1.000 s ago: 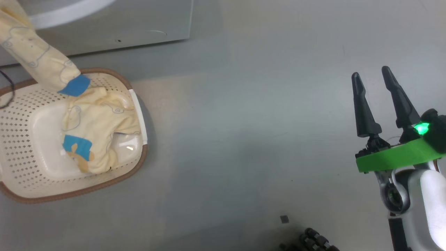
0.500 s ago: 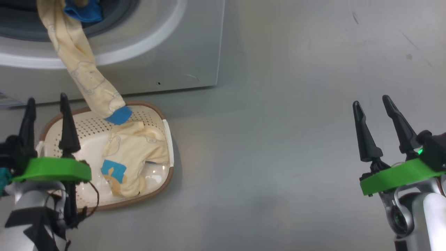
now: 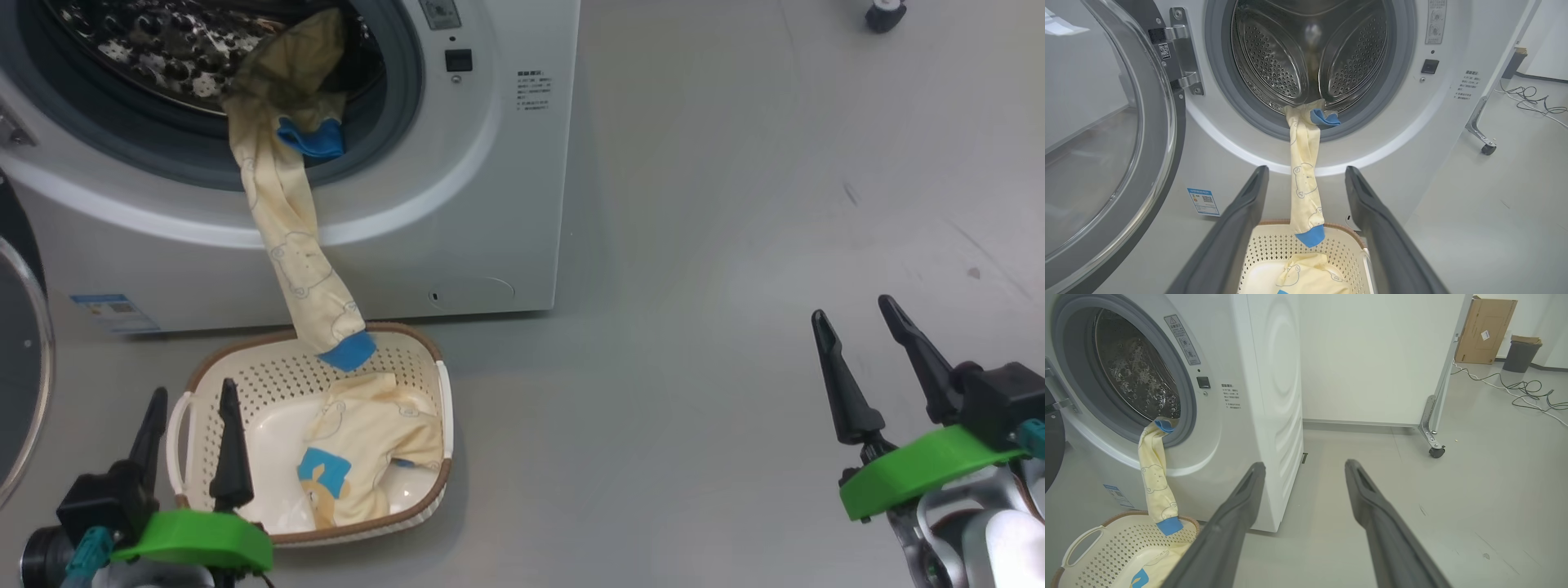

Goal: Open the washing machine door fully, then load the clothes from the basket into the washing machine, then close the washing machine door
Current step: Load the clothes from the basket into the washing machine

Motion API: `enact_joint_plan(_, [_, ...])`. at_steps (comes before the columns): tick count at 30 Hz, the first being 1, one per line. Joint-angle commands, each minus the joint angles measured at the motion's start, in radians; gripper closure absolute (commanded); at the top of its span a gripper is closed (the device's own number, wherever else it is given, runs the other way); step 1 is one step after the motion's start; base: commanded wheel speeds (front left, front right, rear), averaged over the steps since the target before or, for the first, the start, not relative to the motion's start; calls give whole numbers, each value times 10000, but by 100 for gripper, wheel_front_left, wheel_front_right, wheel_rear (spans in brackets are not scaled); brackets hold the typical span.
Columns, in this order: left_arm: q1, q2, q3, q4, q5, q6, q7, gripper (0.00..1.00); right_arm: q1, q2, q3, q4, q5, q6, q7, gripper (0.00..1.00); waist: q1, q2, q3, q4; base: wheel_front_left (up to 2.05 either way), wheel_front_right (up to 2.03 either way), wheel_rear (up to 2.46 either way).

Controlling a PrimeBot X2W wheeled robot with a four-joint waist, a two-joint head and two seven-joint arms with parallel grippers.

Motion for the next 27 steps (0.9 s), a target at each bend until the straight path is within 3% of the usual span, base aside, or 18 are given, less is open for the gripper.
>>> enact_joint_plan(1, [-66, 186, 267, -383, 145, 31, -68, 0, -78, -118, 178, -436, -106, 37, 48, 0, 2, -1, -346, 238, 0, 0, 0])
enact_joint_plan(13, [510, -38, -64, -380, 170, 90, -68, 0, 301, -118, 122, -713, -110, 37, 180, 0, 2, -1, -1124, 479, 0, 0, 0])
enact_joint_plan(27, [482, -4, -63, -438, 102, 197, -66, 0, 581, -118, 191, -738, 308, 37, 46, 0, 2, -1, -1122, 381, 0, 0, 0])
